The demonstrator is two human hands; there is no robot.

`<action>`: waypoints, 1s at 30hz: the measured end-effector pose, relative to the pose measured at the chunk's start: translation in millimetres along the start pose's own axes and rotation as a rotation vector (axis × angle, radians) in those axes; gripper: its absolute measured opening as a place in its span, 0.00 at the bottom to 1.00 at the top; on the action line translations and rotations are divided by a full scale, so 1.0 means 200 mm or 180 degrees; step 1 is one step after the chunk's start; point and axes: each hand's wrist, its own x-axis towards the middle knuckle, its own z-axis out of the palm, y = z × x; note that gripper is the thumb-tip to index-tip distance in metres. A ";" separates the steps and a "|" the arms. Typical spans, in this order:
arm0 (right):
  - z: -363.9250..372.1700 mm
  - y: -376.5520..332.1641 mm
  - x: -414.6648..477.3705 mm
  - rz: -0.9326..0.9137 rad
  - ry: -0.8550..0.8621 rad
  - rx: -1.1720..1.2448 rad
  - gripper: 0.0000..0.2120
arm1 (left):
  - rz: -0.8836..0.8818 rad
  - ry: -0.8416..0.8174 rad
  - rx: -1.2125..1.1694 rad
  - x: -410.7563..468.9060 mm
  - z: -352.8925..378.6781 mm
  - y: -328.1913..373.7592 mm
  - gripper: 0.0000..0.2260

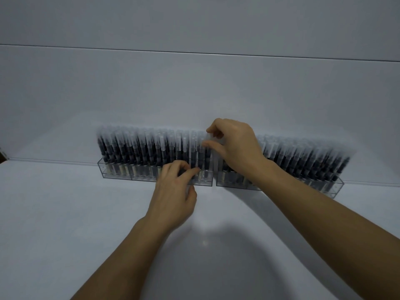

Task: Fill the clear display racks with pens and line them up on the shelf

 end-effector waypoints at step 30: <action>-0.38 0.08 -0.45 0.0047 0.0237 -0.0302 0.14 | 0.0548 -0.0078 0.0057 -0.03 0.05 0.14 0.20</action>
